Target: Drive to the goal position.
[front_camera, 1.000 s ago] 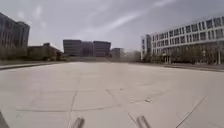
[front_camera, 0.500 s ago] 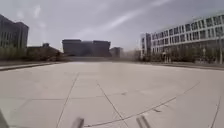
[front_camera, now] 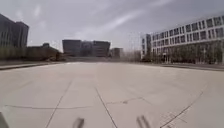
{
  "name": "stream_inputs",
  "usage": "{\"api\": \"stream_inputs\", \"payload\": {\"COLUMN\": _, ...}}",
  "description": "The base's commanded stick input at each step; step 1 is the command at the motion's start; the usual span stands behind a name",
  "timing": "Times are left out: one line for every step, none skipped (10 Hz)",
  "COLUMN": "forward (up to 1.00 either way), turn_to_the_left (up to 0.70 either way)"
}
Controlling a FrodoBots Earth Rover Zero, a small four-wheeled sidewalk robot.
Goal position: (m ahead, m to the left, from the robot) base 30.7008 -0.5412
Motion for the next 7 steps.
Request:
{"api": "stream_inputs", "payload": {"forward": 0.7, "turn_to_the_left": 0.0}}
{"api": "stream_inputs", "payload": {"forward": 0.7, "turn_to_the_left": 0.0}}
{"api": "stream_inputs", "payload": {"forward": 0.7, "turn_to_the_left": 0.0}}
{"api": "stream_inputs", "payload": {"forward": 0.7, "turn_to_the_left": 0.0}}
{"api": "stream_inputs", "payload": {"forward": 0.7, "turn_to_the_left": 0.0}}
{"api": "stream_inputs", "payload": {"forward": 0.7, "turn_to_the_left": 0.0}}
{"api": "stream_inputs", "payload": {"forward": 0.7, "turn_to_the_left": 0.0}}
